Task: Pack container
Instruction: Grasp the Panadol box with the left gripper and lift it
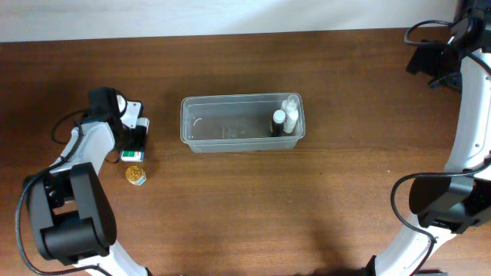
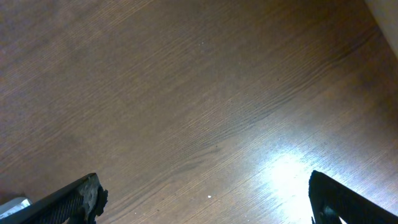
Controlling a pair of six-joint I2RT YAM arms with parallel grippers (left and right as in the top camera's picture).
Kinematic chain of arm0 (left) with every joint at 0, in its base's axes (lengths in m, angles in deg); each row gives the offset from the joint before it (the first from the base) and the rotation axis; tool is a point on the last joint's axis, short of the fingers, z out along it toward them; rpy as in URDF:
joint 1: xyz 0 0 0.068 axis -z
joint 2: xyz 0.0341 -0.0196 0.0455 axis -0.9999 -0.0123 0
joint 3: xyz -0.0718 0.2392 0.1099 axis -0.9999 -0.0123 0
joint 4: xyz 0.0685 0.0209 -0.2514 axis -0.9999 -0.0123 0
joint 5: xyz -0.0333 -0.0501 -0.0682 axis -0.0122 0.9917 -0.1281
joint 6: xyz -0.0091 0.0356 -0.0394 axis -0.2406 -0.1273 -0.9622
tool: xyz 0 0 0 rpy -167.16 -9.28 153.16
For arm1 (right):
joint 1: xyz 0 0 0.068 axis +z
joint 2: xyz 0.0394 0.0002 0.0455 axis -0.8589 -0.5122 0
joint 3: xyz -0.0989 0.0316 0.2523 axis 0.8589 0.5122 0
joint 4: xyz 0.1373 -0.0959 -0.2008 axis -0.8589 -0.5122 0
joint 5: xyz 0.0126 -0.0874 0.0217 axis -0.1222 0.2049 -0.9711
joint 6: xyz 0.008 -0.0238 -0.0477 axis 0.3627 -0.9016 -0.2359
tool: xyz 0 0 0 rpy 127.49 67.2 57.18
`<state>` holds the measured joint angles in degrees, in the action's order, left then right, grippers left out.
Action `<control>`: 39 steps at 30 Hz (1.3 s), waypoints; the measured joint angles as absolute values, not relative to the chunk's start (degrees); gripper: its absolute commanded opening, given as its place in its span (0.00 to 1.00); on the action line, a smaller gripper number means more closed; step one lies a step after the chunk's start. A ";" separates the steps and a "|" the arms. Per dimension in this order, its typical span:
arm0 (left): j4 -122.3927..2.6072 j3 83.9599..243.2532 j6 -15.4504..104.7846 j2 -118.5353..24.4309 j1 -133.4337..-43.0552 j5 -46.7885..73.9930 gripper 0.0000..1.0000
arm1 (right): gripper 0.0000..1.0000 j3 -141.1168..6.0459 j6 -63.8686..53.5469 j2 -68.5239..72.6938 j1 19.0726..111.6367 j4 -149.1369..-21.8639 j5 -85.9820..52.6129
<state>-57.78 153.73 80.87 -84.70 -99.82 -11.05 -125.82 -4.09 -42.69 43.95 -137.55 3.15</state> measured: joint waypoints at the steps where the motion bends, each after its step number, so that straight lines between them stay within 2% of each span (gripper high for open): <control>1: -58.92 155.08 80.68 -84.70 -99.77 -10.75 0.47 | 0.99 -125.82 -4.05 -42.69 43.95 -137.53 3.15; 8: -68.01 167.08 80.00 -84.64 -97.74 -9.22 0.48 | 0.98 -125.82 -4.05 -42.69 43.95 -137.55 3.15; 16: -73.70 177.40 84.83 -83.21 -89.30 -8.58 0.49 | 0.98 -125.82 -4.09 -42.69 43.95 -137.53 3.15; 17: -73.94 178.27 85.86 -82.95 -87.88 -8.58 0.55 | 0.98 -125.82 -4.07 -42.69 43.95 -137.53 3.15; 18: -74.02 178.97 87.17 -82.65 -86.35 -8.60 0.57 | 0.99 -125.82 -4.07 -42.69 43.95 -137.53 3.15; 20: -74.11 179.89 88.98 -82.12 -83.62 -8.58 0.59 | 0.98 -125.82 -4.05 -42.69 43.95 -137.53 3.15; 31: -74.35 180.20 94.21 -81.68 -69.94 -9.54 0.57 | 0.99 -125.82 -4.05 -42.69 43.95 -137.53 3.15; 39: -73.54 180.17 94.88 -81.68 -67.32 -13.02 0.58 | 0.98 -125.82 -4.05 -42.69 43.95 -137.53 3.15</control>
